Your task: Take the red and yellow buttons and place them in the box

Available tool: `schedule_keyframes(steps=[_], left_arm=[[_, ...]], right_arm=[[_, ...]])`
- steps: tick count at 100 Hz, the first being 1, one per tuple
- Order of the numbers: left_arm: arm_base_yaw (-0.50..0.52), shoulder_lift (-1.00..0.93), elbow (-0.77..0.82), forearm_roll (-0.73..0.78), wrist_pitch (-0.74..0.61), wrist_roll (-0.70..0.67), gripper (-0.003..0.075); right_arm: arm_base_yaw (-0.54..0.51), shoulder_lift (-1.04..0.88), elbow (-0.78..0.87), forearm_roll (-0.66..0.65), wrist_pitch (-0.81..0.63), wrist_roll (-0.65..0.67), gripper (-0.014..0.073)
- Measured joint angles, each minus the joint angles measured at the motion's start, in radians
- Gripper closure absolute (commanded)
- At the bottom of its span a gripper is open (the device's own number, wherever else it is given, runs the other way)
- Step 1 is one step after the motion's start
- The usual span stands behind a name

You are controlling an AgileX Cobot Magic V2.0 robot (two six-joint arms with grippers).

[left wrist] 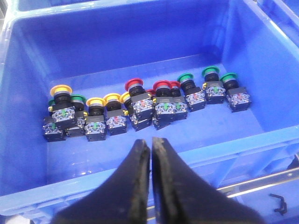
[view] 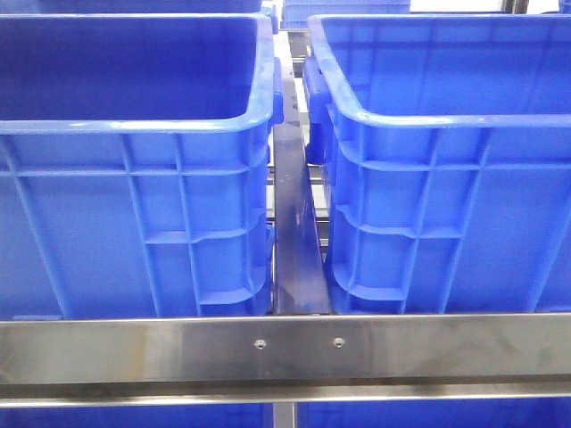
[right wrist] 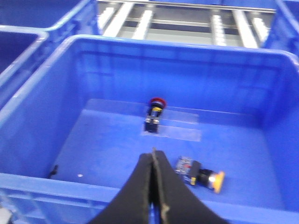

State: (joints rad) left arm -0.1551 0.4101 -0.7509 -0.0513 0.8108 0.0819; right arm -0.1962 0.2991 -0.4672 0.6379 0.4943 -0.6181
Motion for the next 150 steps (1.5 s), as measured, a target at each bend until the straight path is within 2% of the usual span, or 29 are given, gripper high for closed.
schedule_keyframes(steps=[25,39,55,81,99,134,150], left_arm=[[0.000,0.000,0.000,0.000,0.000,0.000,0.0739],[0.000,0.000,0.000,0.000,0.000,0.000,0.0739],[0.000,0.000,0.000,0.000,0.000,0.000,0.0739],[0.000,0.000,0.000,0.000,0.000,0.000,0.0739],[0.000,0.000,0.000,0.000,0.000,0.000,0.0739],[0.000,0.000,0.000,0.000,0.000,0.000,0.0739],[0.000,0.000,0.000,0.000,0.000,0.000,0.0739]], right_arm=[[0.146,-0.066,0.009,-0.405,-0.051,0.390,0.0658],[0.177,-0.113,0.068,-0.520,-0.137,0.516,0.0658],[0.181,-0.180,0.183,-0.559,-0.213,0.562,0.0658],[0.181,-0.299,0.336,-0.610,-0.260,0.635,0.0658],[0.211,-0.309,0.417,-0.623,-0.326,0.648,0.0658],[0.254,-0.309,0.494,-0.625,-0.478,0.661,0.0658],[0.254,-0.309,0.496,-0.625,-0.494,0.665,0.0658]])
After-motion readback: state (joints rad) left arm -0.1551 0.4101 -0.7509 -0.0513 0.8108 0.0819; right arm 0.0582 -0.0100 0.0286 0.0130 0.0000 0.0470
